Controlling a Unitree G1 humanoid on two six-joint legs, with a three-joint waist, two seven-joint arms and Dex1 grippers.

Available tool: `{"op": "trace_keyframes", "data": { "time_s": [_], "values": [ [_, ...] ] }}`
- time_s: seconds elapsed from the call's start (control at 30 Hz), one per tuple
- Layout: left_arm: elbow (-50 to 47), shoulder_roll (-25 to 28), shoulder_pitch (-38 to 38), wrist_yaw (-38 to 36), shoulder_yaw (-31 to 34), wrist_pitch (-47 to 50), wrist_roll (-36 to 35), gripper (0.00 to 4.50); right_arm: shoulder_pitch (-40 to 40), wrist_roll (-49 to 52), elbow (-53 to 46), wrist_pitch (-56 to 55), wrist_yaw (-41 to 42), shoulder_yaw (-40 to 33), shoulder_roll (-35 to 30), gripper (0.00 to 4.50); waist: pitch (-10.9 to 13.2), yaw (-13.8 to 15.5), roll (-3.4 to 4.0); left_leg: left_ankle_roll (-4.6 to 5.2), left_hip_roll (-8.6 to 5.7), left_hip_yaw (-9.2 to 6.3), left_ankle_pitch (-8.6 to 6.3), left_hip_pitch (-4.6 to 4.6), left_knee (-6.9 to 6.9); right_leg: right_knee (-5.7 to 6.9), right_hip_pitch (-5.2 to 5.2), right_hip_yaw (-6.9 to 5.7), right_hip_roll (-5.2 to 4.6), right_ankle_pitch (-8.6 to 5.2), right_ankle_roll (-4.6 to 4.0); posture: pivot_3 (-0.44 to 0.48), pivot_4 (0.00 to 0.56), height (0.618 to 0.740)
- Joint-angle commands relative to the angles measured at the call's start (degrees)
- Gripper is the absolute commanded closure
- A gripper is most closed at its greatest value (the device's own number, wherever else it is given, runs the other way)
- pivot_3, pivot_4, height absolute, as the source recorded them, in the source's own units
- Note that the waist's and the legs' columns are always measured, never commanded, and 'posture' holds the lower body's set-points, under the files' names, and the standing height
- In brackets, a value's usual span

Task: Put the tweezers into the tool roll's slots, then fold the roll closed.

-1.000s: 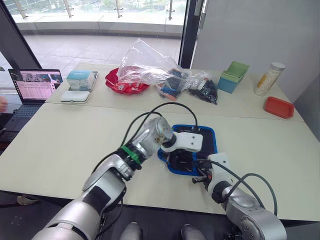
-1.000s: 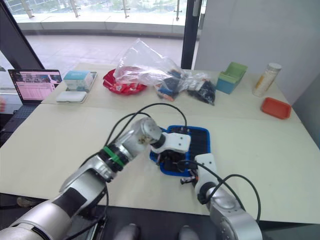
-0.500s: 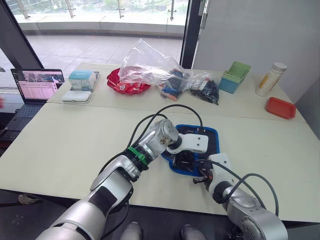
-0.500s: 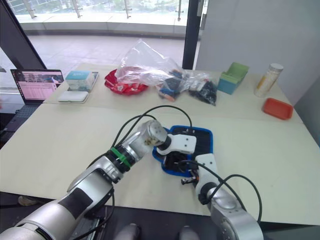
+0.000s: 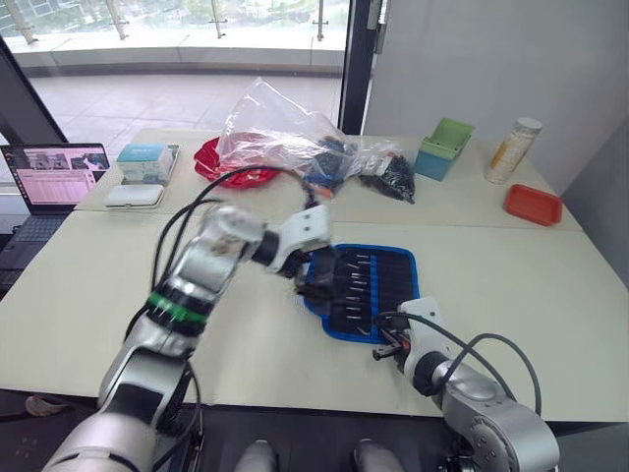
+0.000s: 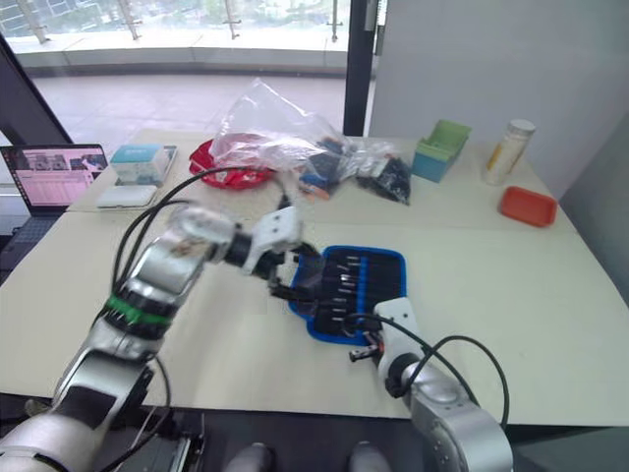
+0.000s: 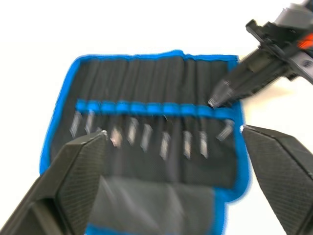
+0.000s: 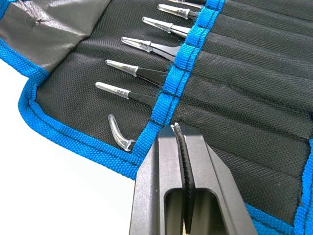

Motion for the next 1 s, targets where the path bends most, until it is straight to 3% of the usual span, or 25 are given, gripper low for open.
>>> {"op": "trace_keyframes", "data": {
  "time_s": [0.03,0.27,0.5,0.63,0.73,1.0],
  "values": [
    [-5.89,2.55,7.47,3.23,7.65,-4.95,-4.89,0.02,2.57,-0.04,2.43,2.37,1.14,0.80,-2.31,4.50,0.01,0.22,0.01,0.00,0.01,0.00,0.00,-0.01,0.00,0.01,0.00,-0.01,0.00,0.00,-0.01,0.000,0.150,0.740],
    [-18.03,7.02,26.91,3.15,20.07,-0.61,-19.88,0.02,5.60,-1.24,-2.20,-4.95,3.53,1.81,-7.32,4.50,0.05,0.80,0.05,-0.01,-0.03,-0.02,0.00,-0.12,0.03,-0.05,-0.01,-0.01,-0.05,0.01,-0.02,0.000,0.150,0.740],
    [-20.18,8.33,34.85,7.28,26.72,-1.06,-26.19,0.00,6.20,0.18,-10.45,-15.69,5.74,0.67,-6.49,2.29,0.38,0.39,0.33,-0.04,0.05,0.03,0.02,-0.12,0.03,-0.06,-0.09,-0.01,-0.01,-0.03,-0.07,0.000,0.150,0.740],
    [-20.57,10.12,38.42,7.94,26.60,-3.74,-25.58,0.00,-2.33,-7.55,-7.67,-21.37,7.48,13.54,-10.39,0.86,0.49,-0.45,0.43,-0.06,0.20,0.34,0.04,-0.02,-0.06,-0.07,-0.23,0.00,-0.01,-0.12,-0.22,0.000,0.150,0.740],
    [-21.20,10.84,39.09,8.64,26.18,-4.18,-26.07,0.00,-8.15,-10.94,-1.85,-23.43,6.32,18.78,-8.05,0.04,0.49,-0.34,0.41,-0.07,0.26,0.31,0.04,-0.02,-0.10,-0.02,-0.29,-0.02,0.05,-0.16,-0.28,0.000,0.150,0.740],
    [-23.77,12.97,40.97,10.55,27.08,-3.75,-28.23,0.00,-16.60,-24.16,12.29,-24.20,3.56,28.98,-6.33,0.04,0.50,0.25,0.38,-0.08,0.16,0.30,0.05,-0.27,-0.12,0.07,-0.58,0.00,-0.02,-0.13,-0.31,0.000,0.150,0.740]
  ]
}}
